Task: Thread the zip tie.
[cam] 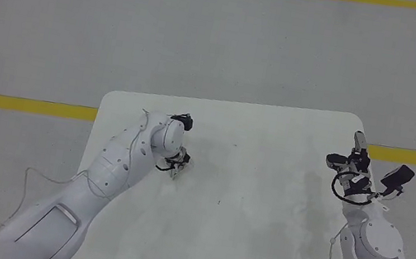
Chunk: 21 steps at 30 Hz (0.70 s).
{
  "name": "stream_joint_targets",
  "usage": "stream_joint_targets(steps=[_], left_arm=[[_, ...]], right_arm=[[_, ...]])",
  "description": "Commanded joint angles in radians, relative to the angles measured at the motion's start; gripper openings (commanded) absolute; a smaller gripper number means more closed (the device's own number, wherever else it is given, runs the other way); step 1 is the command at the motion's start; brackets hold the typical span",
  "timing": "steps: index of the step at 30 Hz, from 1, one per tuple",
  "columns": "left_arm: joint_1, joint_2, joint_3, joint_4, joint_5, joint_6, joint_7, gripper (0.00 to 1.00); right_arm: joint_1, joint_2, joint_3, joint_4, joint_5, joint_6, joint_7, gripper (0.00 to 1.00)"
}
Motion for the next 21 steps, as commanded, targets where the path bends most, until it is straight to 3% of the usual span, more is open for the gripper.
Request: stream_joint_targets(steps=[1,13,17,21], left_arm=[[-0.003,-0.001,0.006,0.005,-0.003,0.0,0.002,0.13],[-0.021,-0.01,0.039,0.046,-0.025,0.0,0.014,0.14],[-0.028,-0.012,0.046,0.055,-0.031,0.003,0.017,0.0],[-0.034,-0.014,0.053,0.066,-0.032,0.017,0.021,0.0]], right_arm=[[0.0,0.0,0.0,0.0,0.0,0.0,0.0,1.0],[0.0,0.0,0.0,0.0,0.0,0.0,0.0,1.0],[0.0,0.0,0.0,0.0,0.0,0.0,0.0,1.0],[0.0,0.0,0.0,0.0,0.0,0.0,0.0,1.0]])
